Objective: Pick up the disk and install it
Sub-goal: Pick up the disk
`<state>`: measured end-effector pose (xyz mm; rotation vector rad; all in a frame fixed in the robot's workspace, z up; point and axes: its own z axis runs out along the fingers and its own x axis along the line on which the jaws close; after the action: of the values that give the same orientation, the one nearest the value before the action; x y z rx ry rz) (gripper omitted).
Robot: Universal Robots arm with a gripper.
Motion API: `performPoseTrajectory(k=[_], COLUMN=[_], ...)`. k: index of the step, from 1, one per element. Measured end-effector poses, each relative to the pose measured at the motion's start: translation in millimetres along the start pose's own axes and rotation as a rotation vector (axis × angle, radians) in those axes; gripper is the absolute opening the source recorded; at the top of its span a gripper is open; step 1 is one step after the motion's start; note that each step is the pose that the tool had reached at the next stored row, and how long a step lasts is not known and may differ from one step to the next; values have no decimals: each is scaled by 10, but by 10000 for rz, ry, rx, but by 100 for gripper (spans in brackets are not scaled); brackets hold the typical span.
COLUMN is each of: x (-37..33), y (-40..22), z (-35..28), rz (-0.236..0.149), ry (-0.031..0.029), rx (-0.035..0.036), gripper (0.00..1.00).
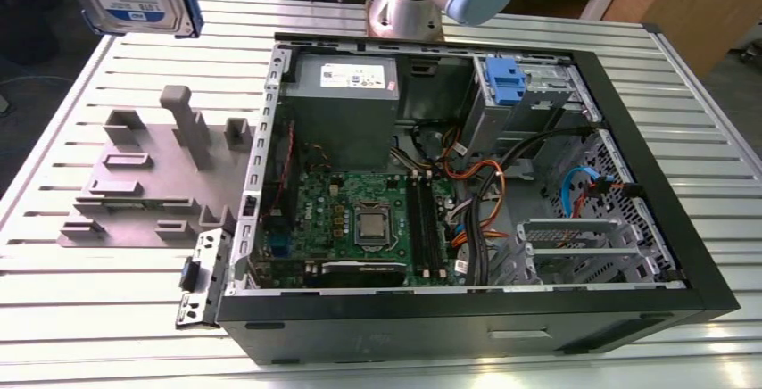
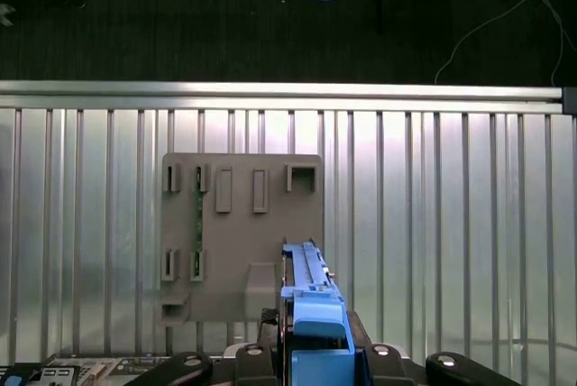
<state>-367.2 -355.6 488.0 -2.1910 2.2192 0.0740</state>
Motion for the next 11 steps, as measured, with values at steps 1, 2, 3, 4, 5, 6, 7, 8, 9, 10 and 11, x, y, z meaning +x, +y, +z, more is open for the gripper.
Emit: performPoseTrajectory(k=[1,2,3,4,5,6,7,8,9,10,11], x=[0,0,0,0,-1,0,-1,-1,0,0,-1], y=[-3,-8,-15,-19,-23,-28,-32,-36,-43,-53,-58], z=[0,0,0,0,-1,-1,-1,-1,-1,-1,-1], rz=[1,0,-1,-1,1,1,0,0,0,-1,0], ry=[0,0,0,0,0,0,0,0,0,0,0], rx=[1,0,0,0,-1,0,0,-1,0,0,0], gripper=[36,36,36,36,36,36,36,36,36,36,36])
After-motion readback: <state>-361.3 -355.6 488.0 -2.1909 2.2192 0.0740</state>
